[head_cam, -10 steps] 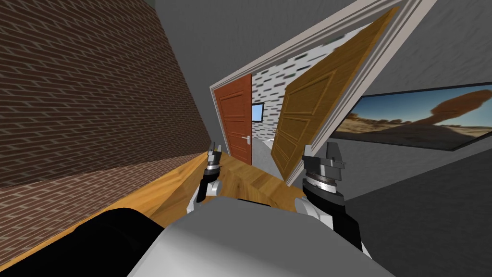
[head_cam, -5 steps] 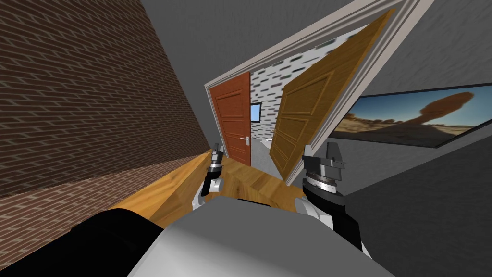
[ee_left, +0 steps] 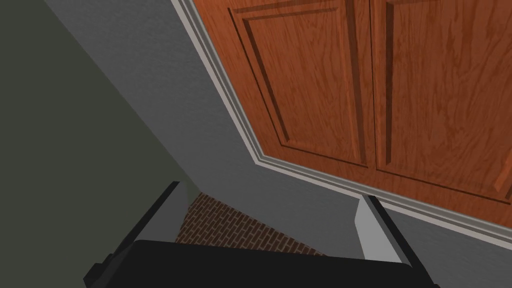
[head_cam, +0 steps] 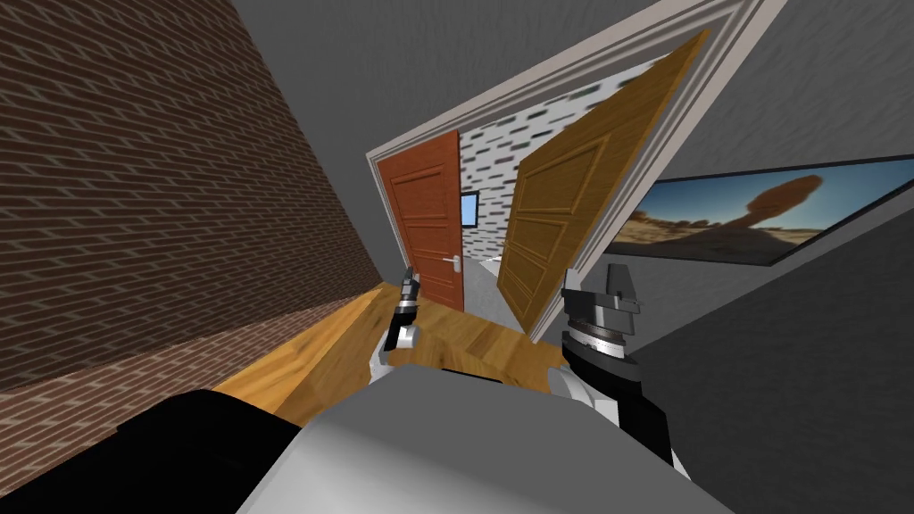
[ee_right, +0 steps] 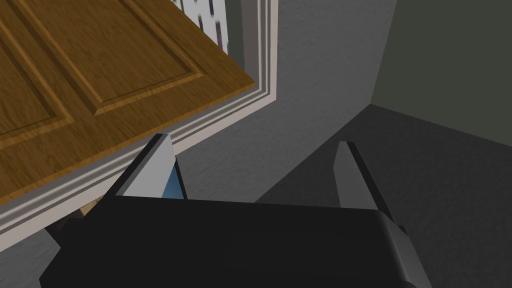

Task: Push the door open

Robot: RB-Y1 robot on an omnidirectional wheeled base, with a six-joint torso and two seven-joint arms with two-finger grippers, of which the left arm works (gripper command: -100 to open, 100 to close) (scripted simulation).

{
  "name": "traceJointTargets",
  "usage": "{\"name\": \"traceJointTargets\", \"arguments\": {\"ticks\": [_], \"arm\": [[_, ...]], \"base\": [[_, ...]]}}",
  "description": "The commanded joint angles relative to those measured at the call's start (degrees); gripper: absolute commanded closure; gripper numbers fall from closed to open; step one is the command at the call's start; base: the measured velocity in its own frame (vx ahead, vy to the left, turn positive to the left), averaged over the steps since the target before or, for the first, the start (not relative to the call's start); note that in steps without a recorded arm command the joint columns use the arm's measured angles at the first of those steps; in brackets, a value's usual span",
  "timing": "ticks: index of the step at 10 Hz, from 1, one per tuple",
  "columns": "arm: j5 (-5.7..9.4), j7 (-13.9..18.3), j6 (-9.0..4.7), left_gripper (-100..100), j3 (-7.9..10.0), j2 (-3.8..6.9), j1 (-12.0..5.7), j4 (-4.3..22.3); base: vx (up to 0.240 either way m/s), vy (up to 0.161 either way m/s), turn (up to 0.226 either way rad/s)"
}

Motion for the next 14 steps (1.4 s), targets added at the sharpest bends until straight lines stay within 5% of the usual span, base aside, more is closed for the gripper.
{"name": "traceJointTargets", "arguments": {"ticks": [1,7,10,14], "arm": [[-0.18,-0.11,0.71,-100,0.4,-0.13,-1.67,2.86],[-0.43,-0.25,1.81,-100,1.39,-0.35,-5.53,10.28],[-0.68,-0.4,2.92,-100,2.38,-0.72,-9.42,16.56],[-0.84,-0.5,3.66,-100,3.04,-1.04,-11.97,21.31]], "base": [[0.085,0.103,-0.164],[0.039,0.069,-0.088],[0.052,0.092,-0.141],[0.038,0.064,-0.077]]}}
